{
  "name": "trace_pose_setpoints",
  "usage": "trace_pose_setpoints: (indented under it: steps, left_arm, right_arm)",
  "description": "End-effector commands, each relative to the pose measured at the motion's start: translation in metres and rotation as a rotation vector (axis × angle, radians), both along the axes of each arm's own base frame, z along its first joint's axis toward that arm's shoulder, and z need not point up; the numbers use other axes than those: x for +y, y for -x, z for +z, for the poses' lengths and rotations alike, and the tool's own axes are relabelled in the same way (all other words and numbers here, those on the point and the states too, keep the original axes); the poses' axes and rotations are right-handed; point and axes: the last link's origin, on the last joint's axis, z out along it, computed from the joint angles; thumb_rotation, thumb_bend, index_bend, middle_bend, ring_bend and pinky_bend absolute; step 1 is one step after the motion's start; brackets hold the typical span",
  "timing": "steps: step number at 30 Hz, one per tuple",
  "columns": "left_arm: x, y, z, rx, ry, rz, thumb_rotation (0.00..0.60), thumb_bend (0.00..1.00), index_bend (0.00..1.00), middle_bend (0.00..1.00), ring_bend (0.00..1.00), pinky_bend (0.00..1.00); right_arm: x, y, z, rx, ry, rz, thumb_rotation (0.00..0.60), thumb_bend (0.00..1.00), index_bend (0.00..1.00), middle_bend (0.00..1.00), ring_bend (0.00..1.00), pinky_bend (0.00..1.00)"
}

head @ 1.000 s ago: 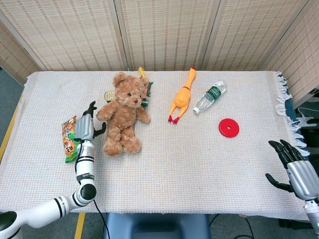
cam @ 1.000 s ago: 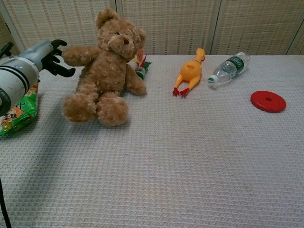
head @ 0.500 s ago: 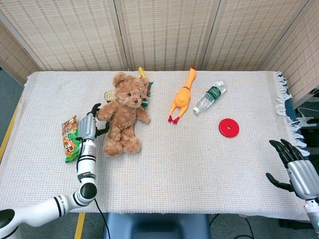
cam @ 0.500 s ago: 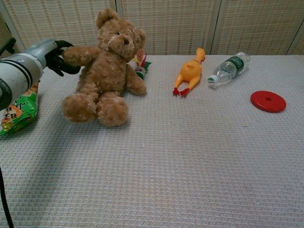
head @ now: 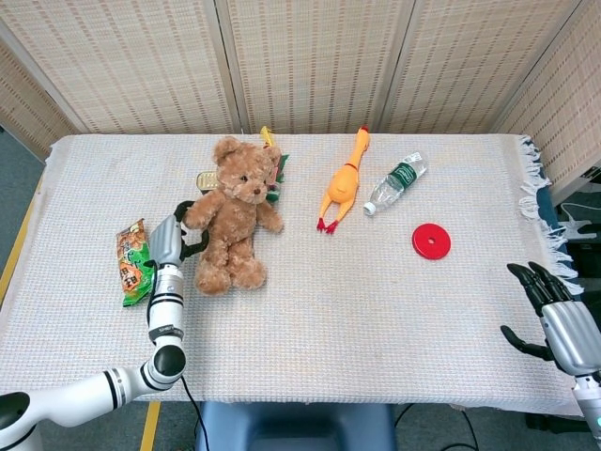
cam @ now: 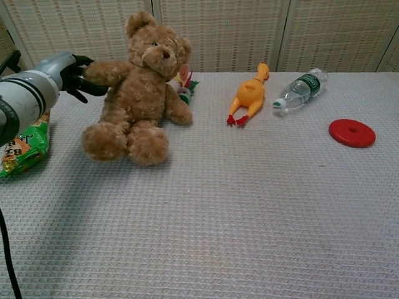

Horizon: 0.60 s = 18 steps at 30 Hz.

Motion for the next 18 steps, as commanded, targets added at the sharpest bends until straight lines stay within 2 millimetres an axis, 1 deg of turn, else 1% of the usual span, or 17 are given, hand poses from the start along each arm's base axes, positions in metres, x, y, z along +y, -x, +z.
trace_pose_setpoints:
  steps: [1,6,10,15,18]
  left_arm:
    - [0.0011,0.0013,-0.0011,0.002,-0.013,0.013,0.600,0.41,0.27,0.33,0.28,0.40]
    - [0.0028,0.0035,-0.0046,0.004,-0.057,0.028,0.600,0.43,0.34,0.41,0.36,0.45]
    - [0.0031,0.0055,-0.0062,0.003,-0.088,0.026,0.600,0.45,0.38,0.45,0.39,0.46]
    - [0.0033,0.0084,-0.0078,0.049,-0.121,0.006,0.600,0.47,0.42,0.50,0.44,0.48]
    - [0.0032,0.0111,-0.0098,0.108,-0.139,-0.022,0.600,0.47,0.45,0.53,0.46,0.48]
  right_arm:
    - [0.0002,0.0001,-0.0005,0.003,-0.001,-0.001,0.600,0.16,0.00,0.08,0.00,0.12]
    - [-0.0003,0.0000,-0.0002,0.000,0.001,-0.001,0.600,0.16,0.00,0.08,0.00,0.12]
    - [0.0000,-0.0002,-0.0003,-0.001,-0.002,-0.001,0.600,0.16,0.00,0.08,0.00,0.12]
    - [0.0002,-0.0003,-0.0006,0.000,-0.003,-0.002,0.600,0.16,0.00,0.08,0.00,0.12]
    - [-0.0006,-0.0004,-0.0004,-0.002,-0.002,-0.002,0.600,0.16,0.00,0.08,0.00,0.12]
